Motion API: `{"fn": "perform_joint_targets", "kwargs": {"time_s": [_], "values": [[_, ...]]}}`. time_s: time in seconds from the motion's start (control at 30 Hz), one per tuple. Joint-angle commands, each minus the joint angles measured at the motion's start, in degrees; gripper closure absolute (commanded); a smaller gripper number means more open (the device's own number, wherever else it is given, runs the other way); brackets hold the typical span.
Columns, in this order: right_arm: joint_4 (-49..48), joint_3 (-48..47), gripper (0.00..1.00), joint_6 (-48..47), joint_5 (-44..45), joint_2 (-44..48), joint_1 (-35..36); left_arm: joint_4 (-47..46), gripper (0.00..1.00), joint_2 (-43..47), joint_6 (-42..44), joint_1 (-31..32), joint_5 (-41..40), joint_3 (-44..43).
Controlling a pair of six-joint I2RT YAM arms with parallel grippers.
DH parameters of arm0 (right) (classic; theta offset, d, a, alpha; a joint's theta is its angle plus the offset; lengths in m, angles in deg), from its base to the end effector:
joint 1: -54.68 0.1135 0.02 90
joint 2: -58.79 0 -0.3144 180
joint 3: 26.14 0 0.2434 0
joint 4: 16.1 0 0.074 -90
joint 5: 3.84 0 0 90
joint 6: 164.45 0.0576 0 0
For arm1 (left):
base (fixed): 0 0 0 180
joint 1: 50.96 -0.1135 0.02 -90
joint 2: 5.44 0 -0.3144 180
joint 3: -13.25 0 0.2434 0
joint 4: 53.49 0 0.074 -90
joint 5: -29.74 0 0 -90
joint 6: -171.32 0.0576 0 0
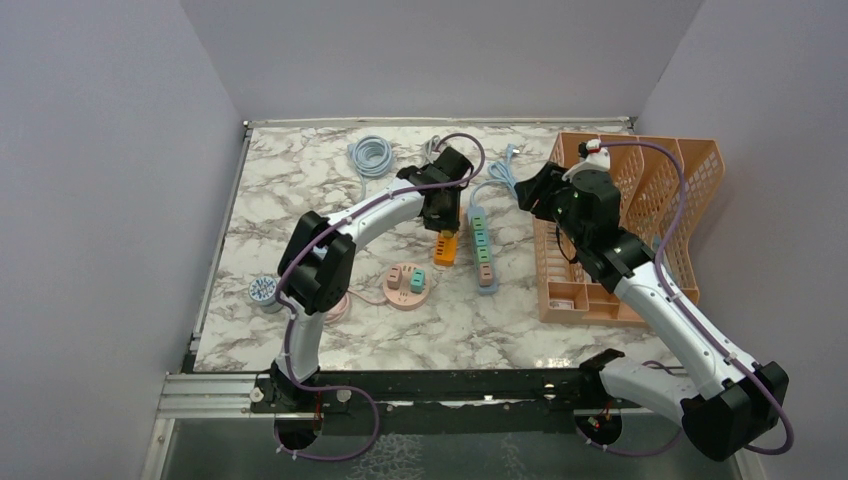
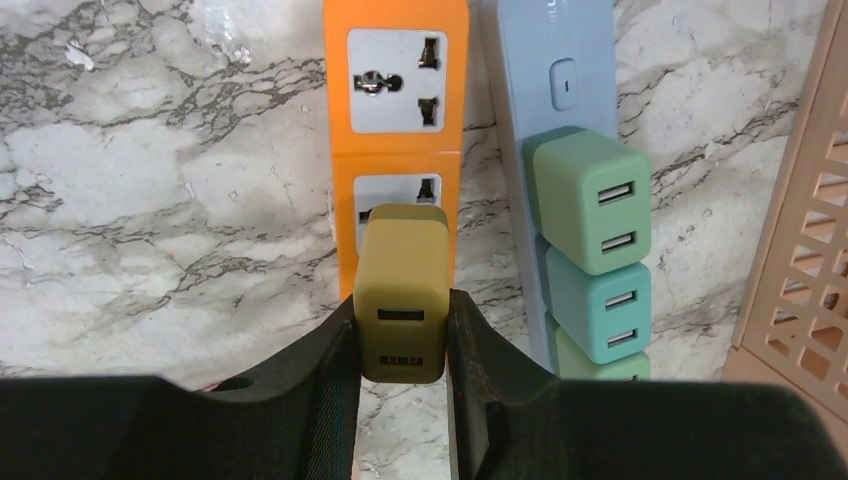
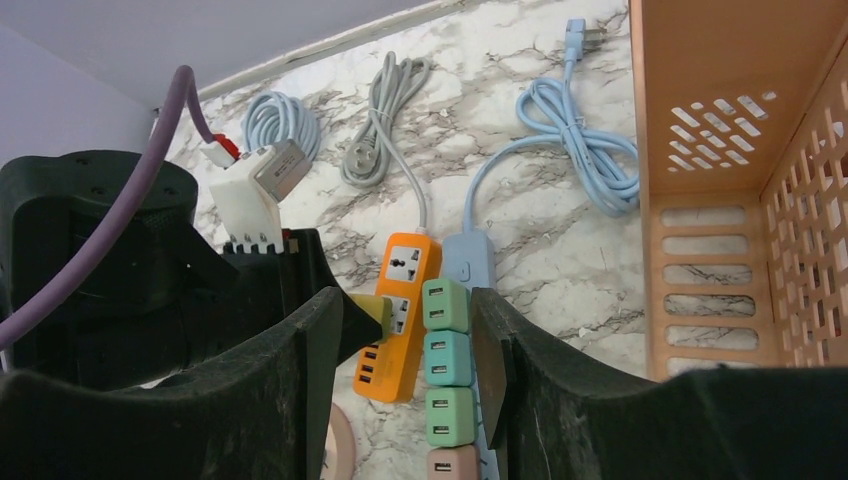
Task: Insert the plug
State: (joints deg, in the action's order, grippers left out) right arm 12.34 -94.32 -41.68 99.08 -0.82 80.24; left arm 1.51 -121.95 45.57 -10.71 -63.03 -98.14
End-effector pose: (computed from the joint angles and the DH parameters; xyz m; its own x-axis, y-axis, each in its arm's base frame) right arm 0.2077 0.0850 0.3767 -0.3828 0.4017 -0.8319 -0.0281 0.8950 0.4451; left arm 0.3592 -0.3004 0.2591 -0.9034 0.0002 -0.4288 0.1222 0.9586 -0.2571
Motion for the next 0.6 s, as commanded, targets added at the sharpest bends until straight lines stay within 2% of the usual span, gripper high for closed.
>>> {"fn": "perform_joint_targets", "kwargs": {"time_s": [0.0, 0.27, 0.57], "values": [[0.6, 0.62, 0.5, 0.14, 1.88, -0.2, 0.28, 3.24, 1.0, -2.93, 0.32, 0.18, -0.61, -2.76], [0.59, 1.06, 0.5, -0.07, 2.36, -0.56, 0.28, 6.05, 1.0, -6.14, 1.52, 0.31, 2.18, -5.75], [0.5, 1.41, 0.5, -0.08, 2.35, -1.29, 0.23, 10.03, 1.0, -8.84, 3.94, 0.96, -4.11, -6.73]]}}
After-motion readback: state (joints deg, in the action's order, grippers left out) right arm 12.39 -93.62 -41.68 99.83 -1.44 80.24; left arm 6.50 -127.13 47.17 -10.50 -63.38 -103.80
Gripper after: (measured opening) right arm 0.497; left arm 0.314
